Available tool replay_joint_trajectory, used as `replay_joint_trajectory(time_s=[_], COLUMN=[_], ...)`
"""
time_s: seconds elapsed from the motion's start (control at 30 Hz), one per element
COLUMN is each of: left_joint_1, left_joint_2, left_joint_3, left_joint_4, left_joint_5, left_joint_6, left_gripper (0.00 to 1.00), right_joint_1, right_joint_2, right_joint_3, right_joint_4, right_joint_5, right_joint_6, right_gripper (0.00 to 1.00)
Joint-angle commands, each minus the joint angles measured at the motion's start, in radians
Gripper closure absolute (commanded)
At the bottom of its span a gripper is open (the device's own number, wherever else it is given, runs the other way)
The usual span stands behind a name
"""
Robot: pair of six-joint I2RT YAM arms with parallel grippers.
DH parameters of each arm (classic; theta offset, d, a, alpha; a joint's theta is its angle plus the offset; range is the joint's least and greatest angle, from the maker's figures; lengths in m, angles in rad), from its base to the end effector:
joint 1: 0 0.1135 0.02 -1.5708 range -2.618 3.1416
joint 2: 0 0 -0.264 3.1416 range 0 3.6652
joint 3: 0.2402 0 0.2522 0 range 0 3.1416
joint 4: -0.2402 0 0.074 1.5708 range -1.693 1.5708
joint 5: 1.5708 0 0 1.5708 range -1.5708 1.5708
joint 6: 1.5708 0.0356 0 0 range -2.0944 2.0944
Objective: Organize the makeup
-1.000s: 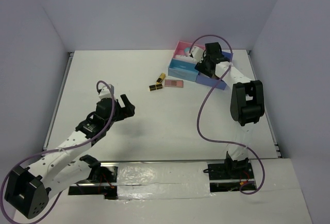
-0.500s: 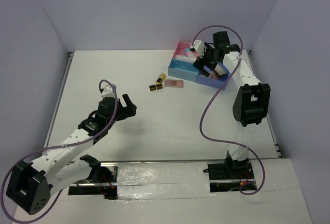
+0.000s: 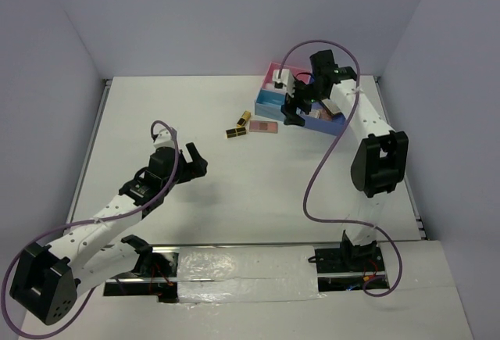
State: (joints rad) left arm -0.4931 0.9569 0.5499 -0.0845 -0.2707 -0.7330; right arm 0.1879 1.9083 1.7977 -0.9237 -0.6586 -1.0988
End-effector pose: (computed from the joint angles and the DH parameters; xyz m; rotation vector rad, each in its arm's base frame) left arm 0.1913 -0.0920 0.2363 -0.4155 2.0360 -0.4831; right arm 0.3984 0.0979 0.3074 -1.5860 1.7474 0.4370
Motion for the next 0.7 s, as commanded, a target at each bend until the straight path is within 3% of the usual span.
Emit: replay_joint_trajectory(time_s=[0.0, 0.33, 0.47, 0.67], left_joint_1=[0.007, 0.011, 0.010, 0.011], left_joint_2=[-0.020, -0.053, -0.081, -0.076], left_joint_3=[0.031, 0.030, 0.005, 0.012], left_joint_4=[0.031, -0.008, -0.011, -0.023], left_joint_5=[0.008, -0.001, -0.004, -0.002], left_joint_6=[0.011, -0.002, -0.019, -0.014], left_gripper=[0.01, 0.01, 0.01, 0.01], right_joint_1=[0.070, 0.189, 0.200, 0.234], right_joint_2=[0.037, 0.233, 0.296, 0.331], right_joint_3=[0.098, 0.299, 0.373, 0.350], right_joint_4=[-0.044, -0.086, -0.132, -0.087], right_joint_5=[0.020, 0.270, 0.277, 0.251], right_joint_6=[-0.027, 0.008, -0.001, -0.010], right_gripper=[0.05, 0.06, 0.07, 0.08])
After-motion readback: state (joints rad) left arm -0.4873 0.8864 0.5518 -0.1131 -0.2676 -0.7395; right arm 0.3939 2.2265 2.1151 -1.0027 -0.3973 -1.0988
